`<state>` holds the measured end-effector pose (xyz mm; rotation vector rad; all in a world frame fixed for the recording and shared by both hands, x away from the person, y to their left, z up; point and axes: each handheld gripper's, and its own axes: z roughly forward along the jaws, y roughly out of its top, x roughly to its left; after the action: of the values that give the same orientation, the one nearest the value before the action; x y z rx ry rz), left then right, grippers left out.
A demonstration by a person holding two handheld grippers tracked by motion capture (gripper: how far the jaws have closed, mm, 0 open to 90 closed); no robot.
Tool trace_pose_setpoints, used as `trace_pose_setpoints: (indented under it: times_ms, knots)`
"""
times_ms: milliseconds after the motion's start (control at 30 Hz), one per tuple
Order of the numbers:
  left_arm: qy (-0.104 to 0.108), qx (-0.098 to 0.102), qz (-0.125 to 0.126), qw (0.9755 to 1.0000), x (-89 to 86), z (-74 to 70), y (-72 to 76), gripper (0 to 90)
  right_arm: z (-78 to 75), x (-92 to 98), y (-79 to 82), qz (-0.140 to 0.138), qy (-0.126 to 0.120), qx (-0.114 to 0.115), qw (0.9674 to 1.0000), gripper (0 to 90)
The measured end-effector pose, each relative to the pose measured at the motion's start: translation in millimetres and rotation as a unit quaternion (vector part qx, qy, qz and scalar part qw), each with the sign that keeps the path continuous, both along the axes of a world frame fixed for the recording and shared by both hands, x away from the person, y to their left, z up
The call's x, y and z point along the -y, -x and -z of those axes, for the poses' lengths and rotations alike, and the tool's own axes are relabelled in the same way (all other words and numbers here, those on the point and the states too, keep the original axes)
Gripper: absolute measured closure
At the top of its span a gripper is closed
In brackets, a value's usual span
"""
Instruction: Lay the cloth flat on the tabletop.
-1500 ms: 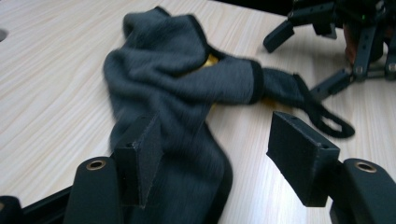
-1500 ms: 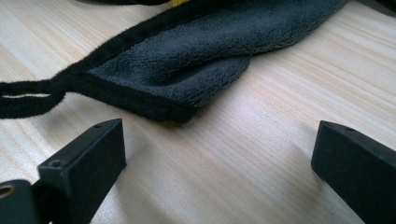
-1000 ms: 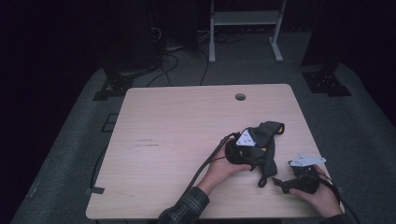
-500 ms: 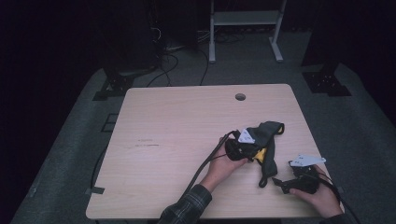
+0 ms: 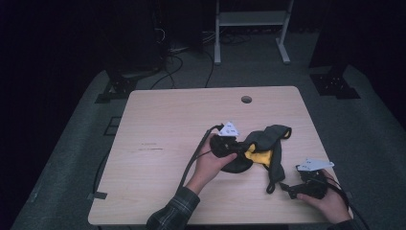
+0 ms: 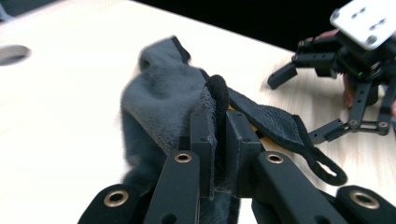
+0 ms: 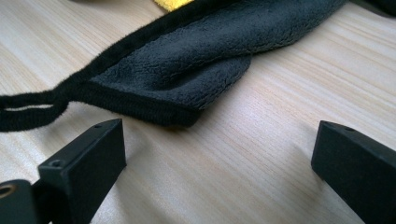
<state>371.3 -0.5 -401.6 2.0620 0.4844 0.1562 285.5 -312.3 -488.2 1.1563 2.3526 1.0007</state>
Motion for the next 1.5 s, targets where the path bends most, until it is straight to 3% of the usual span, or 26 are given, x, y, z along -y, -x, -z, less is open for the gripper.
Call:
trace_pose_setpoints:
  times_ms: [167, 367, 467, 700, 767, 833, 933, 1000, 1033, 1067, 1100, 1200, 1467, 1500]
  knots:
    - [0.013, 0.01, -0.017, 0.9997, -35.6, -14.6, 3.9, 82.4, -0.1, -0.1, 0.1, 0.0, 0.0, -0.001, 1.0, 1.9]
    - [0.021, 0.014, -0.032, 0.9992, -66.0, -20.5, 8.4, 82.4, -0.1, 0.1, 0.3, 0.001, 0.0, 0.0, 1.0, 2.3]
    - [0.024, 0.017, -0.045, 0.9985, -90.2, -22.6, 10.7, 82.4, -4.1, 3.2, 1.0, 0.003, 0.002, -0.003, 1.0, 14.8]
    - [0.038, 0.016, -0.08, 0.9959, -129.8, -22.4, 12.1, 82.5, -9.2, 5.0, 0.3, 0.002, -0.009, -0.014, 0.9999, 22.2]
    - [0.04, 0.013, -0.097, 0.9944, -148.9, -22.3, 11.7, 82.5, -15.6, 1.9, 2.8, -0.002, -0.021, 0.0, 0.9998, 24.5]
    - [0.04, 0.013, -0.101, 0.994, -153.4, -22.1, 11.8, 82.5, -20.5, -1.5, 5.1, -0.01, -0.037, 0.005, 0.9993, 27.1]
    - [0.038, 0.01, -0.122, 0.9918, -174.4, -17.1, 12.9, 82.5, -28.4, -15.7, 10.4, -0.032, -0.065, 0.014, 0.9973, 32.2]
    - [0.036, 0.008, -0.126, 0.9914, -178.8, -15.3, 12.7, 82.5, -30.1, -21.8, 11.5, -0.042, -0.07, 0.016, 0.9965, 33.6]
    - [0.035, 0.006, -0.131, 0.9908, -182.7, -13.4, 12.6, 82.5, -32.6, -36.2, 12.8, -0.059, -0.071, 0.017, 0.9956, 36.6]
    - [0.034, 0.004, -0.135, 0.9903, -186.4, -11.4, 12.4, 82.5, -32.6, -36.2, 12.8, -0.059, -0.071, 0.017, 0.9956, 36.6]
    - [0.033, 0.002, -0.139, 0.9898, -189.8, -9.6, 11.9, 82.6, -33.8, -50.9, 13.0, -0.078, -0.066, 0.022, 0.9945, 39.1]
    - [0.032, -0.004, -0.15, 0.9881, -199.0, -3.7, 8.5, 82.6, -32.9, -68.0, 11.1, -0.094, -0.053, 0.02, 0.994, 42.6]
    - [0.025, -0.005, -0.167, 0.9856, -206.1, 1.7, -2.2, 82.7, -20.5, -85.4, 1.0, -0.109, -0.018, -0.008, 0.9938, 48.0]
    - [0.025, -0.004, -0.176, 0.9841, -207.9, 1.7, -6.7, 82.7, -17.1, -86.8, -1.3, -0.108, -0.002, -0.012, 0.9941, 54.0]
